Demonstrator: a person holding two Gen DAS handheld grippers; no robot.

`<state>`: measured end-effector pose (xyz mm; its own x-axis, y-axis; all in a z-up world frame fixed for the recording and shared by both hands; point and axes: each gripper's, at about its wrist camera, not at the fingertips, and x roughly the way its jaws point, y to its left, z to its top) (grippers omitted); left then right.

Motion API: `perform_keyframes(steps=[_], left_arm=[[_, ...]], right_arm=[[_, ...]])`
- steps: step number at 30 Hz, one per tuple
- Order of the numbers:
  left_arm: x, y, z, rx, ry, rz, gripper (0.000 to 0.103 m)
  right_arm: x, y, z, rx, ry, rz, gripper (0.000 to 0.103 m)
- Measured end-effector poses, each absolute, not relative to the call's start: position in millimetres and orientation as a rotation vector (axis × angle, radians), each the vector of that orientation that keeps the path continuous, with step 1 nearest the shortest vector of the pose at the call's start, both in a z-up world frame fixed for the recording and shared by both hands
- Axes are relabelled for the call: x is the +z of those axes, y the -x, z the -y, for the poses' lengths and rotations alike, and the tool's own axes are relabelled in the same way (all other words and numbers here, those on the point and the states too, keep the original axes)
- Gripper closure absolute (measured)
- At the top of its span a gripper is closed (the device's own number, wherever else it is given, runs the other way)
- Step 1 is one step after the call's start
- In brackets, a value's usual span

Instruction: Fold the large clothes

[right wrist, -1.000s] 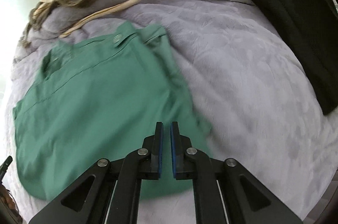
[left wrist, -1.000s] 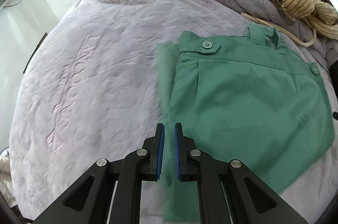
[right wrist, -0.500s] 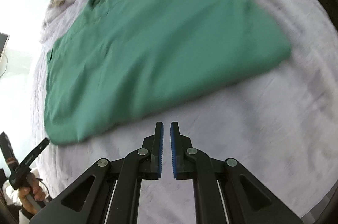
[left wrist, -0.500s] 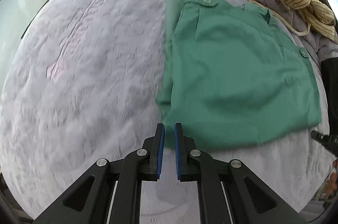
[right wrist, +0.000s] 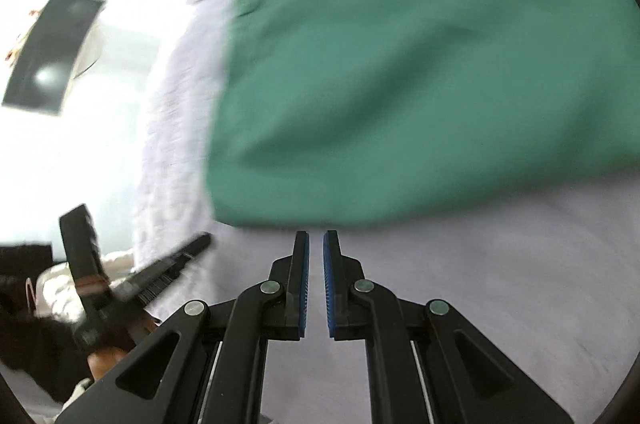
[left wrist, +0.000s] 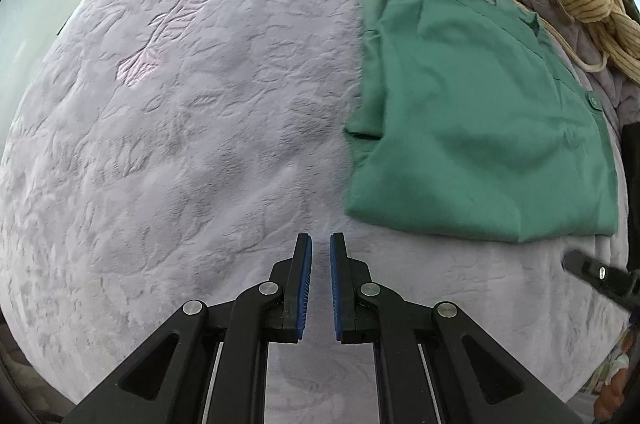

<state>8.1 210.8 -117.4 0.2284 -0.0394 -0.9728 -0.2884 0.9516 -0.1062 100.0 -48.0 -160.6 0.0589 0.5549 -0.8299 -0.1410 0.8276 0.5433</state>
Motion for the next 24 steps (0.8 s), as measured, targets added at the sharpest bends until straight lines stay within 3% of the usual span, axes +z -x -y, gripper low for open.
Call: perform_keyframes(steps=[5, 9, 19, 20, 21, 22, 24], left_arm=[[-119.9, 0.4, -223.1, 0.212, 0.291, -1.336, 0.093], [-124.9, 6.5, -234.2, 0.226, 0.310, -1.338, 0.093], [-129.0, 15.7, -260.1, 0.233, 0.378, -1.324, 0.093], [-129.2, 15.5, -261.1, 0.234, 0.378, -1.326, 0.086], [-129.2, 16.3, -262.6, 0.238, 0.381, -1.327, 0.039], [-128.2, 15.4, -262.2, 0.250, 0.381, -1.324, 0.000], [-120.9, 17.6, -261.8, 0.268, 0.366, -1.284, 0.001]], right_arm=[[-183.9, -116.6, -25.6, 0.630, -0.300, -1.431, 0.095], [-220.9, -112.3, -63.1, 0.669, -0.252, -1.572, 0.095], [-213.8, -80.5, -28.0, 0.664, -0.241, -1.629, 0.095], [-212.2, -78.4, -20.2, 0.649, -0.244, -1.628, 0.095], [-210.8, -77.0, -13.4, 0.636, -0.249, -1.627, 0.095], [-209.0, -77.4, -6.0, 0.620, -0.256, -1.626, 0.095], [-207.7, -72.3, 15.3, 0.589, -0.283, -1.624, 0.095]])
